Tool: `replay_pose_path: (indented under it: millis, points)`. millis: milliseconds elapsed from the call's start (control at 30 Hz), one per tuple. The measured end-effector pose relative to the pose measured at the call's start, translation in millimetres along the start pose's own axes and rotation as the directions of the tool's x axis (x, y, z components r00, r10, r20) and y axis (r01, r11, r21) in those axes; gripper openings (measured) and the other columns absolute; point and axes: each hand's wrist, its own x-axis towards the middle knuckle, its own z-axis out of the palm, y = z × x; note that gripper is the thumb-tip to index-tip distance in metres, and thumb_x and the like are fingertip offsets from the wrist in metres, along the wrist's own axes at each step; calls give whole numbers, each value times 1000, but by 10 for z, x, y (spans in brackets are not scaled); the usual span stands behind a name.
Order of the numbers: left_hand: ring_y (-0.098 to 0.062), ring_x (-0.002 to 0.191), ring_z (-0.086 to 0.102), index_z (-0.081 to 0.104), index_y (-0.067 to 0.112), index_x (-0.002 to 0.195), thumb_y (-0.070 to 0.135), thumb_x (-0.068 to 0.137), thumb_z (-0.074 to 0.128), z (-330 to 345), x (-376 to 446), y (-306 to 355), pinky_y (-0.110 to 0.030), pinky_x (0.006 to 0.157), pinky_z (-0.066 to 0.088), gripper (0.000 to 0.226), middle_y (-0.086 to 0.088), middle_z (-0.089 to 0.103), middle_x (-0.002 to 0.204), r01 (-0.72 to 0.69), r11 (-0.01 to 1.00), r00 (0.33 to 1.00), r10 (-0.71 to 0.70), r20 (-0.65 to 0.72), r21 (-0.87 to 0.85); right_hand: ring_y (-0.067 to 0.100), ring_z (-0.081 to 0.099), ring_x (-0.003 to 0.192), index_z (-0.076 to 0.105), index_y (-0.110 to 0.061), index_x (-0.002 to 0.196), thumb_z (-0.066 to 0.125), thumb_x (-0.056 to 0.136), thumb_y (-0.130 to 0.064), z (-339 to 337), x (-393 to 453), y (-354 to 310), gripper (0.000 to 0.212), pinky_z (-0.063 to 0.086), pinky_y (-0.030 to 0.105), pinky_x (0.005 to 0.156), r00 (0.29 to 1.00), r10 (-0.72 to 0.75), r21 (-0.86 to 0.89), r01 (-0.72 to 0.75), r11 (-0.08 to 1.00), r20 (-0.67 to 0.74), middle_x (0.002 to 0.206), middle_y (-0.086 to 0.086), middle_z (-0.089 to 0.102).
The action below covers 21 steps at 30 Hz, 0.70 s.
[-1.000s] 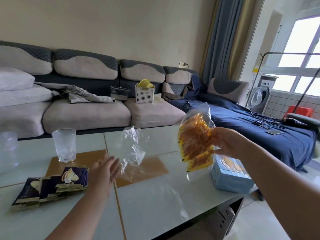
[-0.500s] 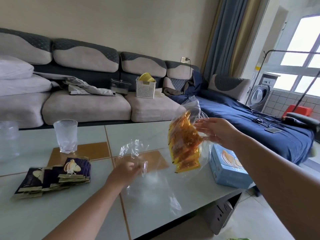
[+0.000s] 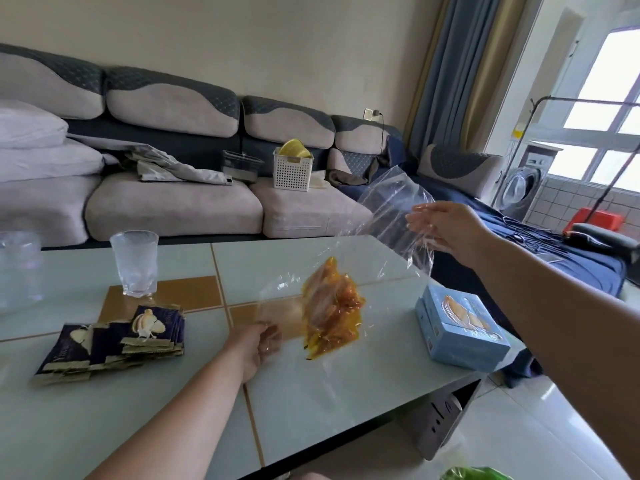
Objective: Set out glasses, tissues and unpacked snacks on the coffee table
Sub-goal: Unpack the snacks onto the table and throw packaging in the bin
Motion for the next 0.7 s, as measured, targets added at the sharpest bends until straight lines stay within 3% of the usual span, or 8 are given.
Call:
replay_pose_path:
  millis: [67, 167, 300, 433, 567, 700]
  points:
    - [-15, 37, 62, 57, 3, 96, 6, 97, 44, -31, 7, 2, -18, 34, 45, 13, -7, 68, 65, 19, 995, 999, -15, 42, -94, 2, 65, 54, 64, -8, 104, 49, 95, -5, -11, 18, -70, 17, 45, 13, 39, 999, -30, 39, 31, 999, -12, 88, 2, 68]
    - [-17, 42, 61, 58, 6, 107, 13, 97, 45, -61, 19, 4, -26, 40, 51, 17, -8, 61, 82, 43, 989, 994, -28, 109, -143, 14, 67, 73, 64, -7, 102, 48, 94, -4, 14, 29, -188, 18, 49, 16, 45, 996, -86, 24, 86, 996, -14, 90, 5, 68]
    - [-19, 62, 55, 60, 12, 88, 21, 97, 48, -83, 11, 43, -33, 53, 49, 17, -4, 57, 78, 50, 980, 989, -22, 145, -194, 16, 66, 76, 65, -7, 100, 47, 95, -3, 107, 31, -359, 20, 54, 19, 59, 984, -174, -38, 172, 984, -48, 88, 5, 68]
    - [-18, 76, 57, 61, 14, 90, 26, 96, 50, -62, -44, 144, -35, 65, 43, 18, -2, 61, 86, 30, 961, 986, 16, 167, -274, 16, 66, 71, 65, -11, 88, 46, 94, -1, 199, 55, -605, 22, 56, 22, 57, 964, -258, 43, 261, 964, -68, 86, 9, 68]
    - [-20, 81, 58, 62, 13, 95, 28, 94, 52, -65, -94, 216, -34, 73, 44, 18, -5, 63, 90, 35, 951, 982, 24, 186, -307, 19, 68, 73, 67, -11, 89, 51, 92, -2, 321, 68, -866, 19, 57, 29, 62, 950, -309, 48, 311, 949, -51, 82, 7, 70]
    - [-24, 75, 59, 62, 9, 85, 27, 95, 49, -68, -112, 235, -34, 69, 45, 25, -8, 67, 73, 25, 950, 977, 42, 207, -310, 14, 67, 70, 65, -11, 90, 48, 94, -2, 422, 5, -1072, 20, 47, 17, 45, 933, -358, 75, 360, 930, -41, 86, 5, 68]
